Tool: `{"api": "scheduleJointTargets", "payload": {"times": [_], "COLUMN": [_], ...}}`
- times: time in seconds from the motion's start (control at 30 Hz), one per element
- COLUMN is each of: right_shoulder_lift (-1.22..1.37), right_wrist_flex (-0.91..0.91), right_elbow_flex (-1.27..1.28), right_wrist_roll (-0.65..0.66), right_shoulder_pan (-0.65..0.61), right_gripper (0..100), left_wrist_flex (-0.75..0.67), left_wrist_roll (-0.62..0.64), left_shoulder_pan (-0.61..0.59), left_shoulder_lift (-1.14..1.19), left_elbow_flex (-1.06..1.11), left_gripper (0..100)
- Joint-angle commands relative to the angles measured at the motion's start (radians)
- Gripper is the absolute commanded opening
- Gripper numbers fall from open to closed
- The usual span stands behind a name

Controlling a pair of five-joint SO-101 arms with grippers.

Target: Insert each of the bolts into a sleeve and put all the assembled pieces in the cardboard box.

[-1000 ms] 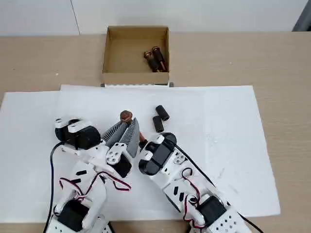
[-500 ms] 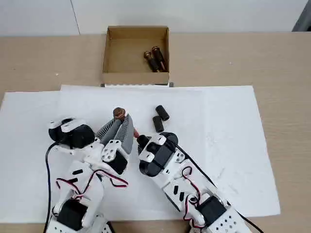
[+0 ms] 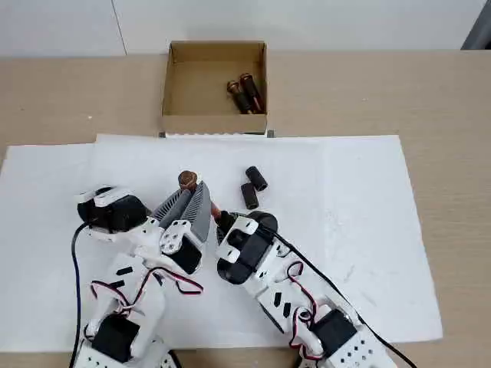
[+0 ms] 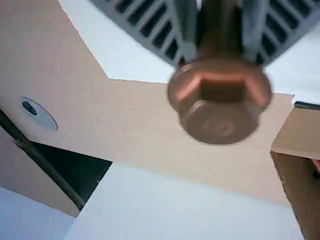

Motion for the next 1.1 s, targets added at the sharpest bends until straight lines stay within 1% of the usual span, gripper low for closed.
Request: {"api": "scheduleJointTargets", "payload": {"times": [0.0, 0.13, 0.37, 0.43, 0.63, 0.77, 0.93, 1.0, 1.07], "right_shoulder_lift": [-0.012, -0.012, -0.012, -0.012, -0.012, -0.012, -0.012, -0.012, -0.012], "right_wrist_flex": [-0.039, -0.039, -0.039, -0.039, -0.073, -0.079, -0.073, -0.073, -0.071], "right_elbow_flex": [-0.011, -0.011, -0.017, -0.017, -0.017, -0.011, -0.011, -0.009, -0.009], "right_wrist_roll": [0.011, 0.011, 0.015, 0.015, 0.017, 0.017, 0.017, 0.017, 0.018], "right_shoulder_pan": [-0.008, -0.008, -0.007, -0.007, -0.005, -0.005, -0.005, -0.005, 0.002], "right_gripper": [0.2, 0.2, 0.2, 0.2, 0.2, 0.2, 0.2, 0.2, 0.2], "left_wrist_flex": [-0.02, -0.02, -0.018, -0.012, 0.115, 0.203, 0.226, 0.226, 0.226], "left_wrist_roll": [0.008, 0.008, 0.008, 0.008, 0.008, 0.005, 0.002, -0.017, -0.048], "left_shoulder_pan": [0.035, 0.069, 0.077, 0.103, 0.176, 0.186, 0.181, 0.181, 0.181], "left_shoulder_lift": [-0.008, -0.008, -0.008, -0.008, -0.008, -0.008, -0.009, -0.009, -0.009], "left_elbow_flex": [0.001, 0.001, 0.053, 0.065, 0.081, 0.079, 0.074, 0.064, 0.054], "left_gripper": [0, 0, 0, 0, 0, 0, 1, 2, 8]}}
